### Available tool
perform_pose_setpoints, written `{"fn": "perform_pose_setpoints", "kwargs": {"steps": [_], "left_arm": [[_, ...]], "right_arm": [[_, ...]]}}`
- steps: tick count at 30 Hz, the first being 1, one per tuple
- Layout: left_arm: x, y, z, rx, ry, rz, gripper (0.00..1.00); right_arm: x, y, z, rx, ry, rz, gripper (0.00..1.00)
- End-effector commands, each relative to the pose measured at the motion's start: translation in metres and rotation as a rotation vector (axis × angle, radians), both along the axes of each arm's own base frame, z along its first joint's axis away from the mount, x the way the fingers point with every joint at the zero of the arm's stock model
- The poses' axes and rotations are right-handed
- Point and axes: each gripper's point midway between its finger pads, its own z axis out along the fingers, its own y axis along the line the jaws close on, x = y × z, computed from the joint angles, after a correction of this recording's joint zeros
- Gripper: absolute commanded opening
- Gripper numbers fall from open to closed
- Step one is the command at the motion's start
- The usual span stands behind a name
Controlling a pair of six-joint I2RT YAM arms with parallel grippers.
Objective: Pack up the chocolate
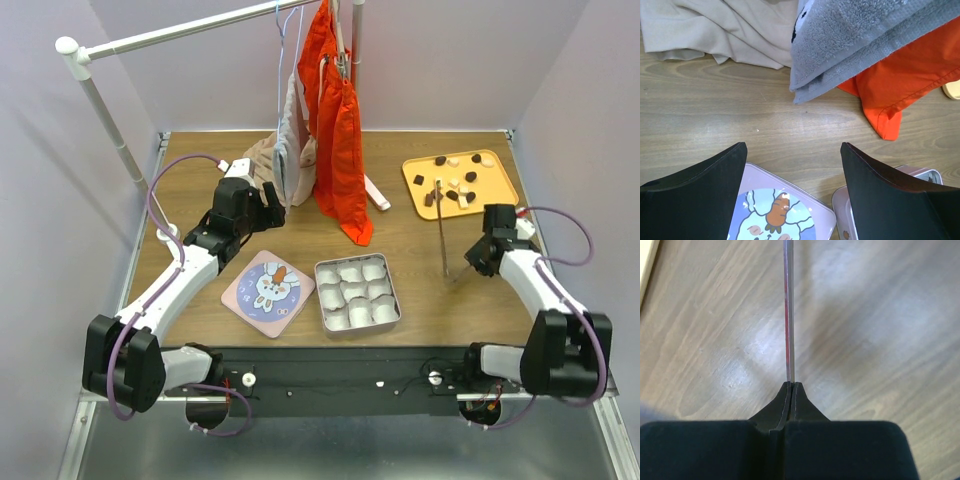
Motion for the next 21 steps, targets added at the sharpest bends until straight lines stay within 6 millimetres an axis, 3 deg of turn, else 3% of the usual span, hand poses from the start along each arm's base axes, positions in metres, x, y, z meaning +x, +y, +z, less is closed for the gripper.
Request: {"fn": "perform_pose_setpoints", "kwargs": {"steps": [1, 2, 3, 5, 6, 9, 13, 15, 18, 21], "left_arm": [[0.0, 0.01, 0.009, 0.017, -0.024, 0.041, 0.86], [0.0, 0.013, 0.013, 0.021, -0.036, 0.052, 0.86], [-0.001, 0.015, 0.013, 0.025, -0.037, 0.057, 0.86], [-0.003, 0.018, 0.017, 0.025, -0.048, 0.065, 0.86], [-0.004, 0.02, 0.016, 0.026, -0.047, 0.066, 0.86], [-0.006, 0.018, 0.016, 0.02, -0.046, 0.055, 0.86], [-0.006, 0.017, 0.015, 0.018, -0.042, 0.05, 0.86], [-0.006, 0.017, 0.017, 0.015, -0.046, 0.047, 0.86], [-0.007, 0.018, 0.019, 0.014, -0.049, 0.049, 0.86], [-0.009, 0.018, 0.02, 0.012, -0.051, 0.048, 0.86]], "right_arm": [[0.02, 0.012, -0.009, -0.098, 0.083, 0.155, 0.01], [0.021, 0.01, -0.01, -0.112, 0.093, 0.156, 0.01], [0.022, 0.014, -0.012, -0.127, 0.101, 0.162, 0.1], [0.025, 0.016, -0.015, -0.119, 0.098, 0.164, 0.43], [0.026, 0.017, -0.014, -0.113, 0.087, 0.162, 0.69], [0.028, 0.018, -0.001, -0.104, 0.026, 0.148, 0.96], [0.032, 0.03, 0.019, -0.058, -0.084, 0.194, 1.0], [0.04, 0.055, 0.033, 0.012, -0.19, 0.332, 1.0], [0.036, 0.079, 0.029, 0.078, -0.206, 0.497, 1.0], [0.024, 0.081, 0.013, 0.106, -0.151, 0.496, 1.0]]}}
